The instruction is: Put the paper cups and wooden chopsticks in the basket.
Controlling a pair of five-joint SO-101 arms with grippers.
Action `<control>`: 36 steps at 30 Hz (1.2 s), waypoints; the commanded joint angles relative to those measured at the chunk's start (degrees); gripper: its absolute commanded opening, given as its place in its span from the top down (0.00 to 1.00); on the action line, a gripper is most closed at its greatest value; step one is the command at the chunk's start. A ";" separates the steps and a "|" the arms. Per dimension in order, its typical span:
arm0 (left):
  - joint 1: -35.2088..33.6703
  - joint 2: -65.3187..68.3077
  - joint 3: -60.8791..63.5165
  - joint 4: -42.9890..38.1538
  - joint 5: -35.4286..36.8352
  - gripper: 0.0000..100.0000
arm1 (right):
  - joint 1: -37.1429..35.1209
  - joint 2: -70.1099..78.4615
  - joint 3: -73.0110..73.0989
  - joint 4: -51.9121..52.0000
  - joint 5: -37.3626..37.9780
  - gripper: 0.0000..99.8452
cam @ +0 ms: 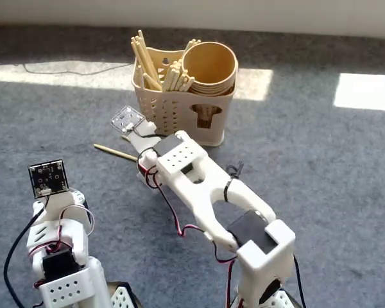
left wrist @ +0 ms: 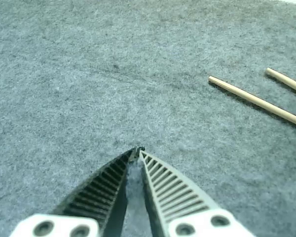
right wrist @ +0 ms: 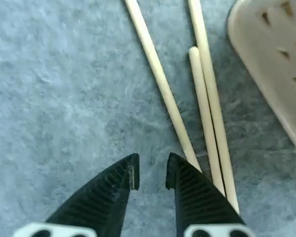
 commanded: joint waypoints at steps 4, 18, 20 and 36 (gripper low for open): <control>-0.48 -0.40 0.57 -0.26 -0.35 0.99 | -0.48 6.29 -10.15 -2.42 0.79 0.89; -0.31 -0.40 0.57 -0.35 -0.44 0.99 | -0.57 9.98 -16.40 -7.60 6.51 0.89; -0.31 -0.40 0.57 -0.35 -0.44 0.99 | -0.57 12.18 -16.57 -7.87 6.68 0.89; -0.22 -0.40 0.57 -0.35 -0.44 0.99 | -0.22 16.04 -16.75 2.24 6.86 0.99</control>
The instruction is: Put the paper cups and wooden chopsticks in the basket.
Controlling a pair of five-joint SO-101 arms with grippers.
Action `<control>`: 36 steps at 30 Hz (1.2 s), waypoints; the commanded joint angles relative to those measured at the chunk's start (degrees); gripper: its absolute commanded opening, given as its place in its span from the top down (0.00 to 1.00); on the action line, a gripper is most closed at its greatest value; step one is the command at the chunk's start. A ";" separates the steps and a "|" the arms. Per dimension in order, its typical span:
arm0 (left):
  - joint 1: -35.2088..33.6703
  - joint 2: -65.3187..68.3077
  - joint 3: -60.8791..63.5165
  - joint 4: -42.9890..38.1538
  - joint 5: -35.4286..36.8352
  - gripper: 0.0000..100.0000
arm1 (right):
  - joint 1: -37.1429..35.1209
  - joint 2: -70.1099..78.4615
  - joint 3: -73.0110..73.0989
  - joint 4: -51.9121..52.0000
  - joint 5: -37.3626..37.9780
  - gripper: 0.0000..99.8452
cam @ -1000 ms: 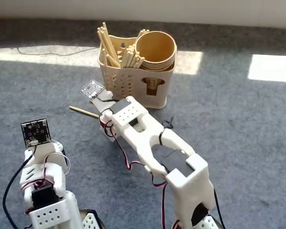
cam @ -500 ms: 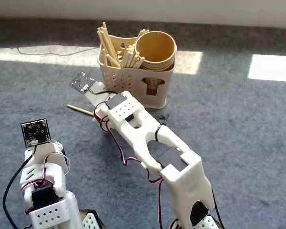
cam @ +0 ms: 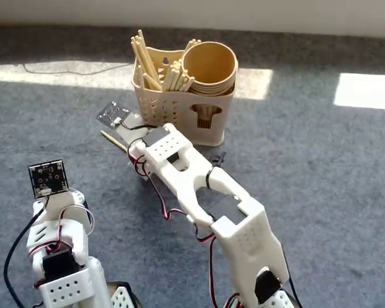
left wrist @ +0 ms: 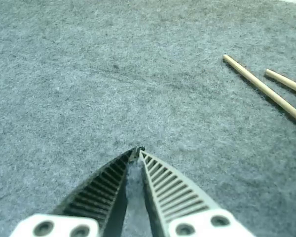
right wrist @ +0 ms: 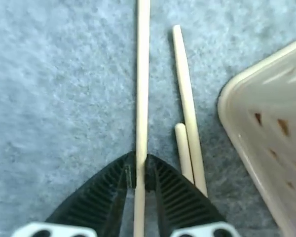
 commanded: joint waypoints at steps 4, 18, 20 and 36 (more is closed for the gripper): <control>-0.22 -0.40 0.57 -0.35 -0.44 0.99 | -0.31 -2.24 -0.13 7.43 0.44 0.99; -0.22 -0.40 0.57 -0.35 -0.44 0.99 | -0.48 -20.70 0.57 12.88 -2.73 0.99; -0.22 -0.40 0.57 -0.35 -0.44 0.99 | -0.57 -23.43 0.48 12.88 -5.54 0.99; -0.31 -0.40 1.10 -1.67 -0.44 0.99 | -2.15 -43.91 -0.04 9.45 -14.15 0.99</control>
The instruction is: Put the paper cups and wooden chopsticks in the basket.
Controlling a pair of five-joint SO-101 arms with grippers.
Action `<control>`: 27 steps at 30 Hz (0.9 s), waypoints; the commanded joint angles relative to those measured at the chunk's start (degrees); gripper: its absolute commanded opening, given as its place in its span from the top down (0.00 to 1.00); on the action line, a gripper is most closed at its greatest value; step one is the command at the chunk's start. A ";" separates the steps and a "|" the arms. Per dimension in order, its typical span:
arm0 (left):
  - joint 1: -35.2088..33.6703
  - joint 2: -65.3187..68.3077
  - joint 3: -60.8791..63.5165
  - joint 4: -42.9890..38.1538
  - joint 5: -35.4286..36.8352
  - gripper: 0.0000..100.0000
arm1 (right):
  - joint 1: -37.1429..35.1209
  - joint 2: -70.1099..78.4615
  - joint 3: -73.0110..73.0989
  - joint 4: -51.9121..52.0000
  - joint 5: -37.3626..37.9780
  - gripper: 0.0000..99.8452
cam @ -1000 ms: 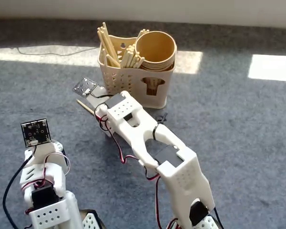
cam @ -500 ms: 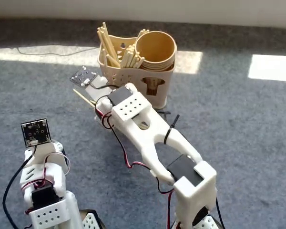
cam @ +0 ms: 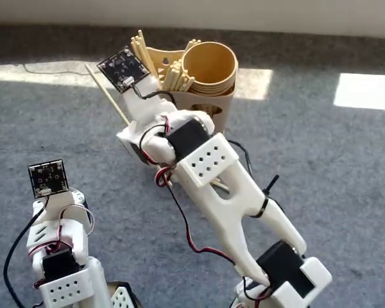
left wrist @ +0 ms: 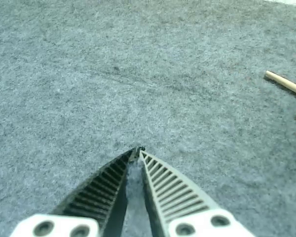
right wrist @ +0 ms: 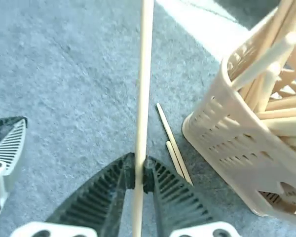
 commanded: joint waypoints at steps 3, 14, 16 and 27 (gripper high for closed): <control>-0.40 -0.40 1.10 -1.32 -0.44 0.99 | -0.66 -10.07 -0.48 -11.21 -0.62 0.99; -0.40 -0.40 1.10 -1.32 -0.44 0.99 | 1.54 -16.57 7.69 -38.37 -0.26 0.99; -0.48 -0.40 1.10 -1.14 -0.44 0.99 | 3.21 -16.57 8.48 -43.56 -0.26 0.99; -0.48 -0.40 1.10 -1.14 -0.44 0.99 | 9.98 -16.40 26.68 -78.46 -0.18 0.99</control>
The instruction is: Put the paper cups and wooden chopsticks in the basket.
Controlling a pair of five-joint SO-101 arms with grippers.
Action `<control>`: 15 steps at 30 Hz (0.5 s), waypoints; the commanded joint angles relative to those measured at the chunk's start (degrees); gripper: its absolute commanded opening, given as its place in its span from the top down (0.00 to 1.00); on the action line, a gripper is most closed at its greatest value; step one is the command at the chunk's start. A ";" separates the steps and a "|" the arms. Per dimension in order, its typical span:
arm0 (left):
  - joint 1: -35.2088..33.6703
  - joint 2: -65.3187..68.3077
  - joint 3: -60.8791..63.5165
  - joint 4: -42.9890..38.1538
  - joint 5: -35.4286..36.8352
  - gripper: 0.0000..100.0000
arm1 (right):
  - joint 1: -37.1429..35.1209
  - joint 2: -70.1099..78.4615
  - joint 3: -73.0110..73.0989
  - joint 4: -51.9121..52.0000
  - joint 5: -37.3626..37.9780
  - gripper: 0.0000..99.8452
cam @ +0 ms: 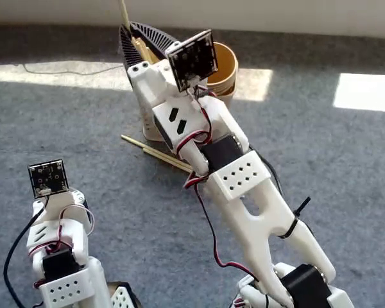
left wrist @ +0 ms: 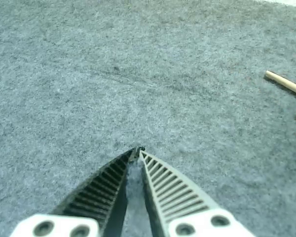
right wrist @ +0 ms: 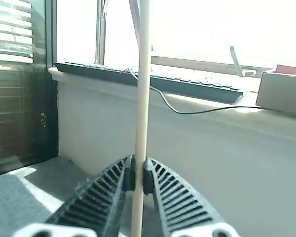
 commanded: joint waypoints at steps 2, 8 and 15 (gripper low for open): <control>-0.48 -0.40 1.10 -1.14 -0.44 0.99 | 3.12 -2.24 5.67 -13.67 0.00 0.99; -0.48 -0.40 1.10 -1.14 -0.44 0.99 | 7.43 6.20 7.87 -22.64 0.00 0.99; -0.48 -0.40 1.10 -1.14 -0.44 0.99 | 6.46 10.51 8.40 -29.85 0.00 0.99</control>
